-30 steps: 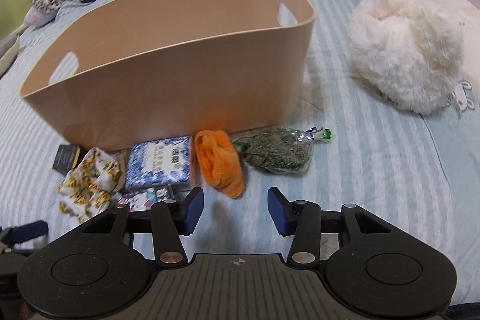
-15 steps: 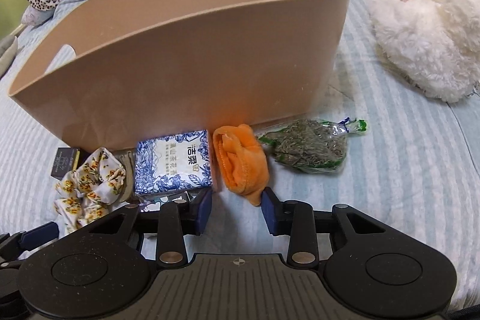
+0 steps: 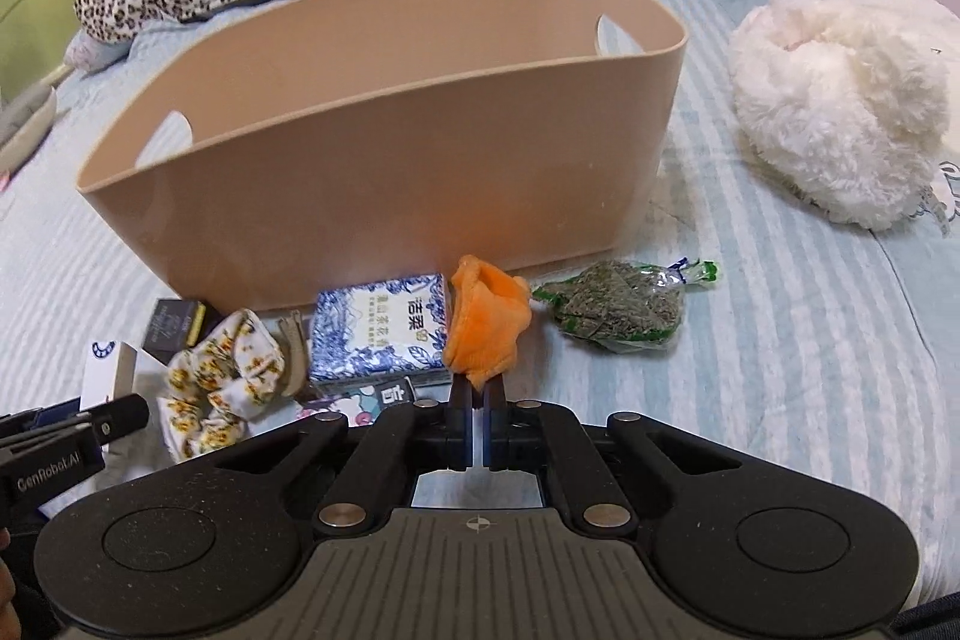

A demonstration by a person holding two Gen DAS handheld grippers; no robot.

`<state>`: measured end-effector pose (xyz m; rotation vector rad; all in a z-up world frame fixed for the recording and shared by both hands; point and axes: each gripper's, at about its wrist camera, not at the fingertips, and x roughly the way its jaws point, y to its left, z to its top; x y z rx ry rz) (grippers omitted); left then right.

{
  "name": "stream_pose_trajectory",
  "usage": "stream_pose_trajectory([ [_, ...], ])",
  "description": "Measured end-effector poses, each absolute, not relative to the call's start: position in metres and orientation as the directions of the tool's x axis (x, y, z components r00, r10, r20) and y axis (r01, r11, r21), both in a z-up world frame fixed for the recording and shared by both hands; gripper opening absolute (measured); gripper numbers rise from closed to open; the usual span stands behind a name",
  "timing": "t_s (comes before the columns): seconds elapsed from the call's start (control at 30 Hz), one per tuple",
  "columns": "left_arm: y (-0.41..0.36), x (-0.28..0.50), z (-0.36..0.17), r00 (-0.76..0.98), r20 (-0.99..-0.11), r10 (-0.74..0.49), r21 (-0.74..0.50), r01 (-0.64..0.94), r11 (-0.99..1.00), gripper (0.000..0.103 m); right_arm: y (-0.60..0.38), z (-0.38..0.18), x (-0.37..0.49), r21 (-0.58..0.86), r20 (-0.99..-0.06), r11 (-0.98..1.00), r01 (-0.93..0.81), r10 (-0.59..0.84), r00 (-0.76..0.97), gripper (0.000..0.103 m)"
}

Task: Organize objects
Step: 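Carry both items over the basket and open both tools to drop them inside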

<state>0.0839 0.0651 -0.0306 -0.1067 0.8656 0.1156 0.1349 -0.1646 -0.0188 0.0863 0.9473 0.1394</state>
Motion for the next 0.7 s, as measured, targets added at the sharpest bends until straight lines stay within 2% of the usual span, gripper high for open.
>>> stream_pose_trajectory([
  [0.33,0.068,0.093,-0.011,0.684,-0.728,0.052,-0.062,-0.141,0.988,0.033,-0.177,0.008,0.128,0.195,-0.748,0.978,-0.076,0.198,0.634,0.003],
  [0.7,0.060,0.110,0.037,0.777,-0.629,0.038,-0.072,-0.107,0.992,0.033,-0.186,0.059,0.127,0.198,-0.652,0.976,-0.096,0.204,0.730,0.003],
])
